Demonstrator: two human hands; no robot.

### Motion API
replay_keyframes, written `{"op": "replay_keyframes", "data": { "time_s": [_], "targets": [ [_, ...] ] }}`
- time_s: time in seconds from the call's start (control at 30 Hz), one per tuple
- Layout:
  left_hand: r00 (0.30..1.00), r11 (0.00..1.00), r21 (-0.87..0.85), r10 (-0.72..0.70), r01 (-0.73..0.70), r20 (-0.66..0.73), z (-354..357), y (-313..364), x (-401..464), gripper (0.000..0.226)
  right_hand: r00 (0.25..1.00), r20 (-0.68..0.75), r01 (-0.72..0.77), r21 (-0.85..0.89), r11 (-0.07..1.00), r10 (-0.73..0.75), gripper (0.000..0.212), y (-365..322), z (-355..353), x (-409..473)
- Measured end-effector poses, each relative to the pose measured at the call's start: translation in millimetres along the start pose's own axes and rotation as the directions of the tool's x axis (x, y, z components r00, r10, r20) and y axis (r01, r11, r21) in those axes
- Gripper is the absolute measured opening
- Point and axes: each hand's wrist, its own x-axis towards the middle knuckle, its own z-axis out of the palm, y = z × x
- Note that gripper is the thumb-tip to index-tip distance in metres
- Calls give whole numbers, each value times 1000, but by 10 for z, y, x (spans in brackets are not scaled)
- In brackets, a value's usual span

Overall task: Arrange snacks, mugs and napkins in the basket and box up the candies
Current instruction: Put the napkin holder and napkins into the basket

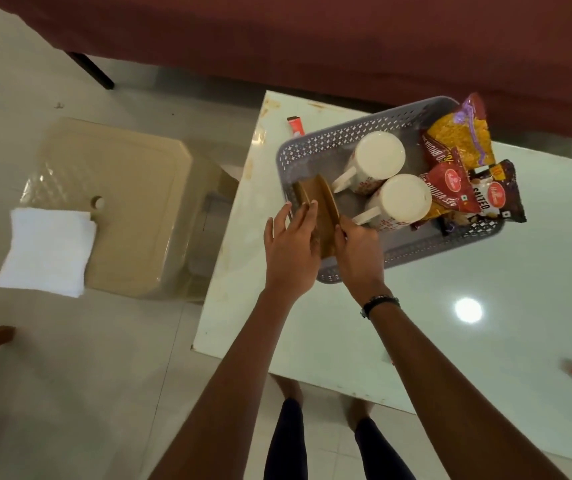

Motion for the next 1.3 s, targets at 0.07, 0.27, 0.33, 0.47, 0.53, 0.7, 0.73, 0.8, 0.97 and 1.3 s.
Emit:
{"op": "replay_keyframes", "data": {
  "time_s": [0.07, 0.27, 0.33, 0.47, 0.53, 0.7, 0.73, 0.8, 0.97, 1.3],
  "targets": [
    [1000, 999, 47, 13, -14, 11, 15, -21, 28, 54, 1000, -10, -11, 11, 1000, 11, 26, 20, 25, 4],
    [998, 997, 66, 24, -28, 52, 11, -44, 47, 58, 1000, 7, 0, 3, 1000, 0, 27, 31, 21, 33],
    [999, 1000, 2, 30, -30, 15, -10, -36, 34, 54, 1000, -31, -4, 1, 1000, 4, 28, 6, 4, 10],
    [961, 962, -272, -54, -23, -271, -134, -51, -58, 41, 940, -308, 149, -16, 989, -146, 31, -210, -62, -77],
    [914, 927, -375, -163, 13, -371, -242, -149, -127, 38, 897, -373, 252, -8, 968, -237, 27, -410, -63, -72],
    [711, 813, -569, -471, 120, -523, -641, -703, -334, 39, 865, -260, 458, 63, 887, -428, 28, -1150, 157, 23],
    [658, 785, -602, -531, 144, -535, -732, -868, -376, 40, 869, -205, 474, 80, 877, -451, 29, -1328, 235, 42],
    [560, 737, -649, -623, 188, -545, -917, -1241, -453, 38, 867, -97, 498, 122, 859, -489, 32, -1702, 419, 78],
    [346, 651, -697, -755, 300, -557, -1314, -2117, -617, 30, 800, 78, 568, 216, 794, -594, 33, -2547, 954, 72],
    [64, 229, -841, -972, 490, -227, -1490, -3128, -643, 78, 766, 267, 552, 195, 811, -585, 44, -3324, 1878, 131]
  ]
}}
